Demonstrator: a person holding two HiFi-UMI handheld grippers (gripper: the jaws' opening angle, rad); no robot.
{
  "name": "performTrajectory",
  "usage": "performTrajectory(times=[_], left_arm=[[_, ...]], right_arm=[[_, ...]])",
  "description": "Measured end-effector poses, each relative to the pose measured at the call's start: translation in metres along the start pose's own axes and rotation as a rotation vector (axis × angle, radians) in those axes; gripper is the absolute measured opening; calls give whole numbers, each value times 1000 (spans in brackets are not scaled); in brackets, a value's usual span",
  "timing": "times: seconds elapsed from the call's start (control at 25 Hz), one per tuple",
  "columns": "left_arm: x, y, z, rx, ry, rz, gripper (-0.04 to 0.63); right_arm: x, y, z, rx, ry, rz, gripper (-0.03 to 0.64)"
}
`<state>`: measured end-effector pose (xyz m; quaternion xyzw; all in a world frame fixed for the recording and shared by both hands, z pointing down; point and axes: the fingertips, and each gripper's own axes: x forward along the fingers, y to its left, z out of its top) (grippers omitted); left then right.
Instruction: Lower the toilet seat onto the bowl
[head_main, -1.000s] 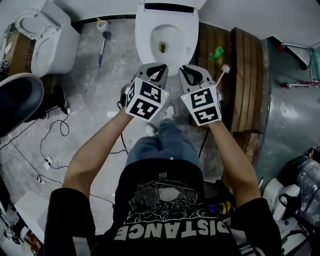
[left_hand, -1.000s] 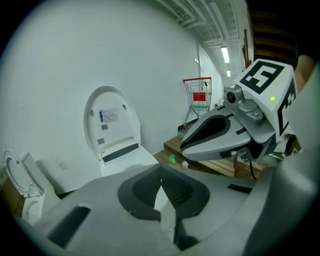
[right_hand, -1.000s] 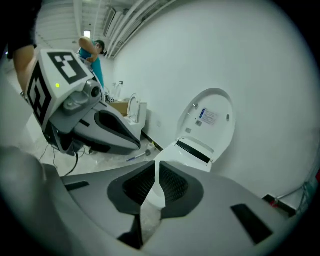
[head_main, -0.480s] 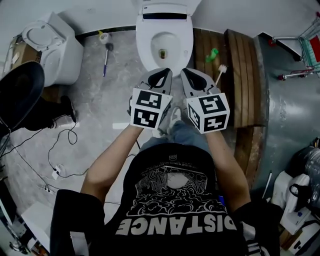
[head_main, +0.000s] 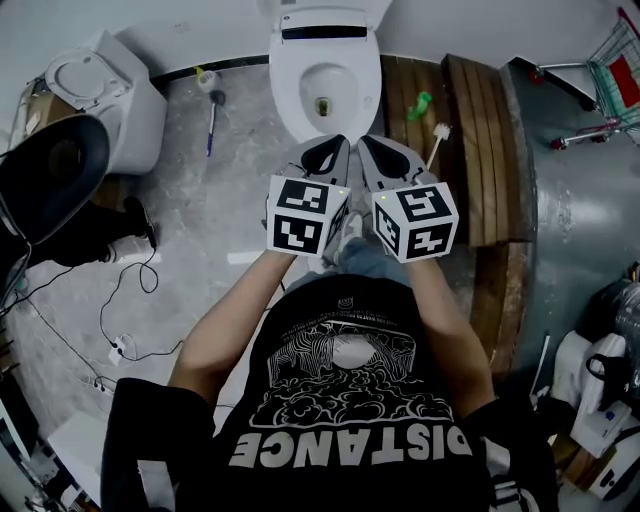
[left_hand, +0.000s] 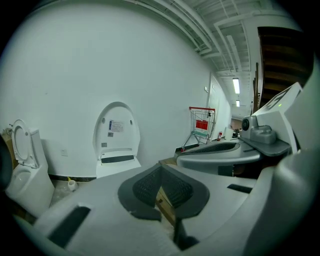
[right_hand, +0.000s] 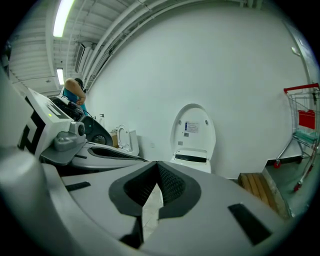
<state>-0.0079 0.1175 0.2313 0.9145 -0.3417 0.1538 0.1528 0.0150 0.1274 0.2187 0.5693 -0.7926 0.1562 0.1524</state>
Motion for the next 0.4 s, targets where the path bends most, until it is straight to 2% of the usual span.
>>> performTrajectory(times=[0.4], left_arm=[[-3,-3,-5,-6,7,-6,11]], right_arm=[[-3,6,-4,10,0,1,17]])
